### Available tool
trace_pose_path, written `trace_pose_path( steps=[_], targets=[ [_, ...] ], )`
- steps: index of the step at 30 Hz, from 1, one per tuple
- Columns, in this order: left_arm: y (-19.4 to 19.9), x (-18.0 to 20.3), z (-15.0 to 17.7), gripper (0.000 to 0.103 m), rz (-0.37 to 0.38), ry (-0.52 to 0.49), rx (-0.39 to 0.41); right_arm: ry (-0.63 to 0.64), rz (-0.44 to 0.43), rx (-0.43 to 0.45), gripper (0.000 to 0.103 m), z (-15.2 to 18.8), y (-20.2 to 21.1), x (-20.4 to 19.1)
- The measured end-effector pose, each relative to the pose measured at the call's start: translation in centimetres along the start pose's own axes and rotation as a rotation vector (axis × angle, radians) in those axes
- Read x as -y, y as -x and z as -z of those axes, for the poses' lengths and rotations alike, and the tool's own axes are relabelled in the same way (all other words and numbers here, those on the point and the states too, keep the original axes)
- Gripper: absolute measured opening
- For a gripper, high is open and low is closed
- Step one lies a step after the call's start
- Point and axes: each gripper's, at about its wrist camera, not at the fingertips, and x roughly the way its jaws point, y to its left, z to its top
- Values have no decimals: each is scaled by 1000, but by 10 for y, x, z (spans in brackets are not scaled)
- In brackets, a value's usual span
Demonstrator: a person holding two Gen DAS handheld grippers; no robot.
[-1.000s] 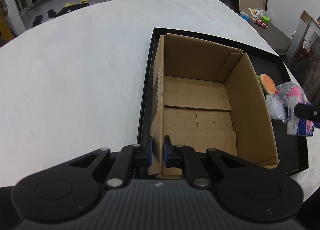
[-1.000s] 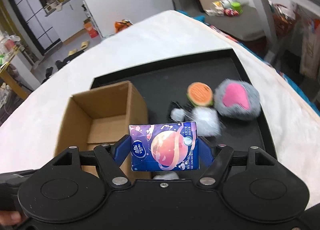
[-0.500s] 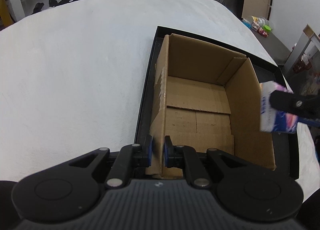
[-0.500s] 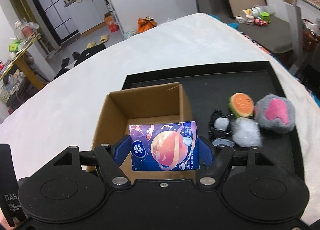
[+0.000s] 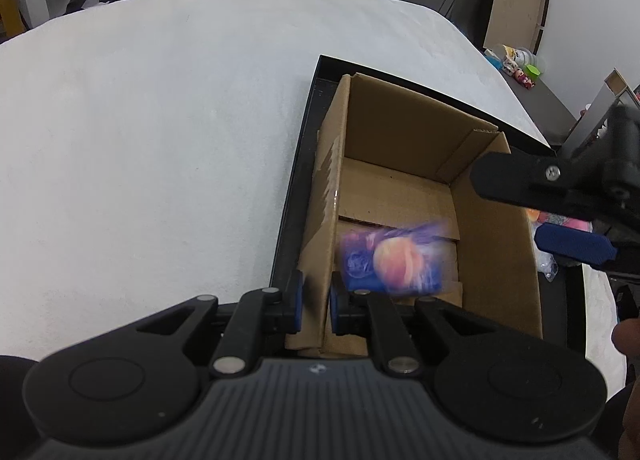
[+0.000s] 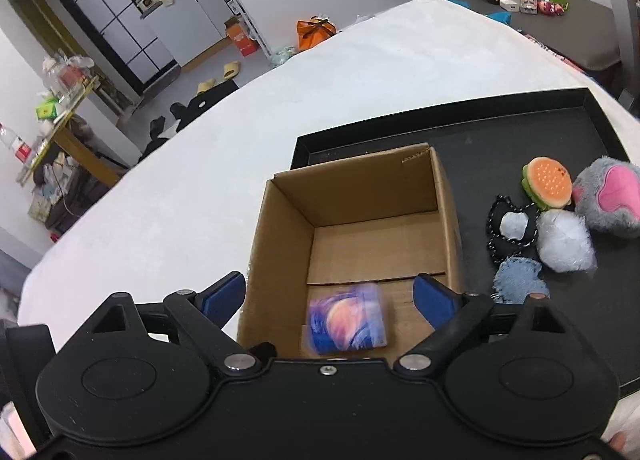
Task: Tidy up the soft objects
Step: 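Lift the purple tissue pack with the right gripper and drop it into the box, then move the right gripper over to the grey plush with pink patch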
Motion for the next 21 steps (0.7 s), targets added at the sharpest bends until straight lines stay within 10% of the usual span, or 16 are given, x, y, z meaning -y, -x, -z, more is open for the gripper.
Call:
trace_pose_path(
  steps=[14, 21],
  targets=[
    [0, 8, -4, 13, -17, -24, -7, 34, 51, 22, 91, -1, 19, 25],
    [-2, 13, -7, 31, -48, -12, -25, 35, 100, 51, 91, -10, 28, 52]
  ],
)
